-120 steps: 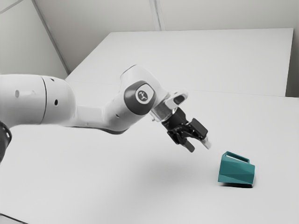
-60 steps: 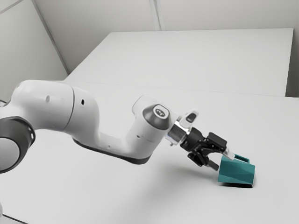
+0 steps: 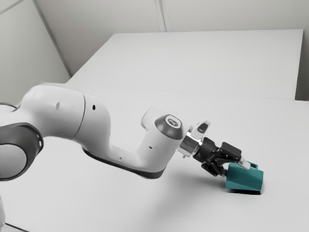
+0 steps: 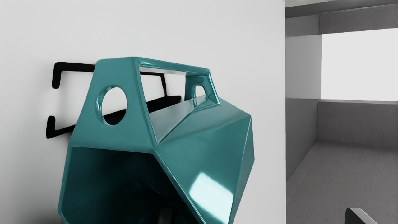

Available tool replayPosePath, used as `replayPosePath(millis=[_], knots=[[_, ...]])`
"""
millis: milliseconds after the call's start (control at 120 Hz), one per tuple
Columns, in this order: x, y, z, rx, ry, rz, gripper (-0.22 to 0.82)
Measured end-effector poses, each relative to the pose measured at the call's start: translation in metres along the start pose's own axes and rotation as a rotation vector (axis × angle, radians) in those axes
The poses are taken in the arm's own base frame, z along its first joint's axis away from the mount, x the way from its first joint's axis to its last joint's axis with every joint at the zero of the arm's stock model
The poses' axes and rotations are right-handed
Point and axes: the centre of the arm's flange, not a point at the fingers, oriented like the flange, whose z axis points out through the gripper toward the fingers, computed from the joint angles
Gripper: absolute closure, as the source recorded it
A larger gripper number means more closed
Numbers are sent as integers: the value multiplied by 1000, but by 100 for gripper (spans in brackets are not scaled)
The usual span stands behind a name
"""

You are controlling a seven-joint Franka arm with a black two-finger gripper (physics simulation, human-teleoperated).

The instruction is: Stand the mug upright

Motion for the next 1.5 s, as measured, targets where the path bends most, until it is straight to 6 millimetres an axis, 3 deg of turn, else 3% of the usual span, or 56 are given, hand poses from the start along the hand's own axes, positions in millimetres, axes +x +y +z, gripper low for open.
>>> replayPosePath(millis=[167,292,492,792,950,1075,1258,1500], knots=[[3,4,-2,-2,15,29,44],[4,6,-5,-1,21,53,62],[5,13,-9,1,28,89,73],[-6,47,-31,4,54,168,78],[-23,69,-77,77,83,260,78],[-12,75,-121,228,48,395,78],[13,48,-190,465,-59,461,79],[49,12,-294,757,-118,405,79]])
